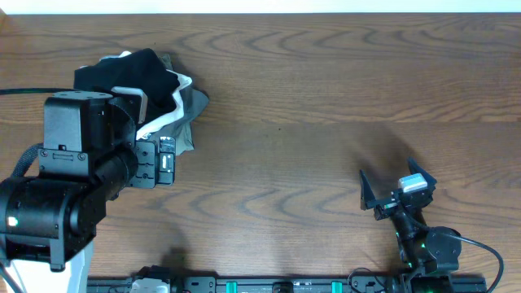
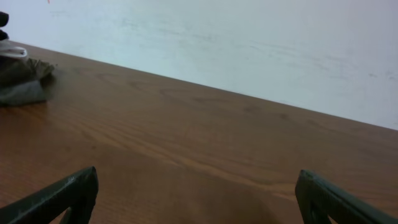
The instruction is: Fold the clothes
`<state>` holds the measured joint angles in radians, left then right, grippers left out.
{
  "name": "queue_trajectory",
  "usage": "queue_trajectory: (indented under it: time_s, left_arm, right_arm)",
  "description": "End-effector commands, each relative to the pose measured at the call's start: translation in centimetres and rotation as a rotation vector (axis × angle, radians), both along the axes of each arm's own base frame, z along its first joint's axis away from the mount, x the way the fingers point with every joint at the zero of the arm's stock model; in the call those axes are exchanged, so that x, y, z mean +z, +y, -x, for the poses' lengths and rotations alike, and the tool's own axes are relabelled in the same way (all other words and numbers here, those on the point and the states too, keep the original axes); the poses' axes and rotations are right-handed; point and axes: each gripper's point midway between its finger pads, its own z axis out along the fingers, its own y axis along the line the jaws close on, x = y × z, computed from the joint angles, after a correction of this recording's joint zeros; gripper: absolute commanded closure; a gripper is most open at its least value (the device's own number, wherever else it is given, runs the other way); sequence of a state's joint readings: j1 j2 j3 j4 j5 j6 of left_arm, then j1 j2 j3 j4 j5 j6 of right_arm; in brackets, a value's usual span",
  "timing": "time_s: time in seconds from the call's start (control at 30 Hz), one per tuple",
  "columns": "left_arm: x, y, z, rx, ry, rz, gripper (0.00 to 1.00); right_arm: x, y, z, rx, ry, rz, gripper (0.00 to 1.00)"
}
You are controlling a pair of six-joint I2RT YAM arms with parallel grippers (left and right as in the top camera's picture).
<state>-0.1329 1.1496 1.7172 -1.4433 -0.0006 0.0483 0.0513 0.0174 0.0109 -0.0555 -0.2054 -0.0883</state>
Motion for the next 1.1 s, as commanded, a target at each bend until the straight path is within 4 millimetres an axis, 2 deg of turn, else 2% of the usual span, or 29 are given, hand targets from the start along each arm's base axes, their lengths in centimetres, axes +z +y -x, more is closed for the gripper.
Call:
queue_trajectory:
  time_s: [0.0,0.9,0.97,1.07]
  left_arm:
    - [-0.1,0.1,0.1,0.011,0.004,-0.001,0.02]
    - [-0.2,0.3,0.4,0.016,0.014,-0.013,0.02]
    - [0.2,0.4,0.0,0.010,-0.012,-0.022,0.02]
    - [1.9,0.1,-1.9,0.013,-0.130,-0.003,0.02]
  right_arm:
    - [-0.1,0.1,0.0,0.000,0.003,-0.015,0.01]
    - [-0.1,0.1,0.0,0.000,0.003,-0.015,0.01]
    - [-0.1,0.1,0.0,0.000,0.003,-0.015,0.01]
    - [-0.1,0.1,0.0,0.000,0.003,-0.015,0.01]
